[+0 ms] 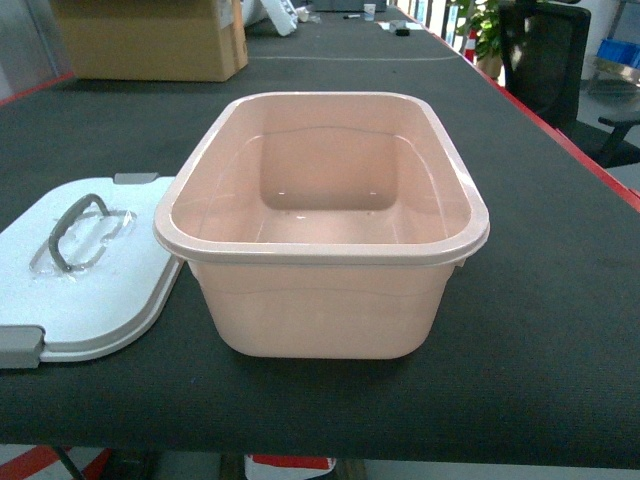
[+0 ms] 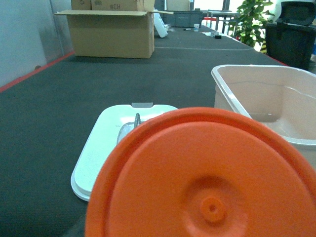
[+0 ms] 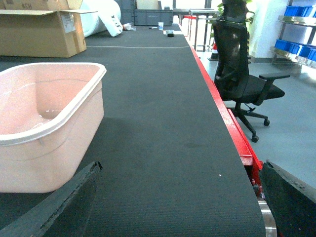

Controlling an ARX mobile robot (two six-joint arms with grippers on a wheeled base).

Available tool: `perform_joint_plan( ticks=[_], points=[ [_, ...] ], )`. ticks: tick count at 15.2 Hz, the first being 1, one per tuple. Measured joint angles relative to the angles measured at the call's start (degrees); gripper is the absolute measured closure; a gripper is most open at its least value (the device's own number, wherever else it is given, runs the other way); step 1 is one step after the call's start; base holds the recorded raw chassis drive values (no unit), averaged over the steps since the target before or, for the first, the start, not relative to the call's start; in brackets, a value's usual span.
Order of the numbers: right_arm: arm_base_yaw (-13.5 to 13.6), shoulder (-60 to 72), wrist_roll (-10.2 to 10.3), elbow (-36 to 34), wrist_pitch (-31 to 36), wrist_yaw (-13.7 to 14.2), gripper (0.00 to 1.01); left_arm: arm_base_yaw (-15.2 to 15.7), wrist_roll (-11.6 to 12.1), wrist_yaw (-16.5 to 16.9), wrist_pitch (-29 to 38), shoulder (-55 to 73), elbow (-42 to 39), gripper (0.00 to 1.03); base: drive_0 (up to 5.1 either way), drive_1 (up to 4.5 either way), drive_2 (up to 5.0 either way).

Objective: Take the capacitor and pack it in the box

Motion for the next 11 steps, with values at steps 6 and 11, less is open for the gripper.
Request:
perform_joint_plan(
  ticks=[6, 11],
  points=[
    [0.00, 0.00, 0.00, 0.00, 0.00, 0.00, 0.03, -12.02, 1.22, -19.63, 37.29, 40.11, 3.80, 0.60, 0.0, 0.00, 0.0],
    [0.00, 0.00, 0.00, 0.00, 0.00, 0.00, 0.03, -27.52, -1.14, -19.85, 47.82, 92.00, 43.76, 0.60, 0.0, 0.00, 0.0]
  ],
)
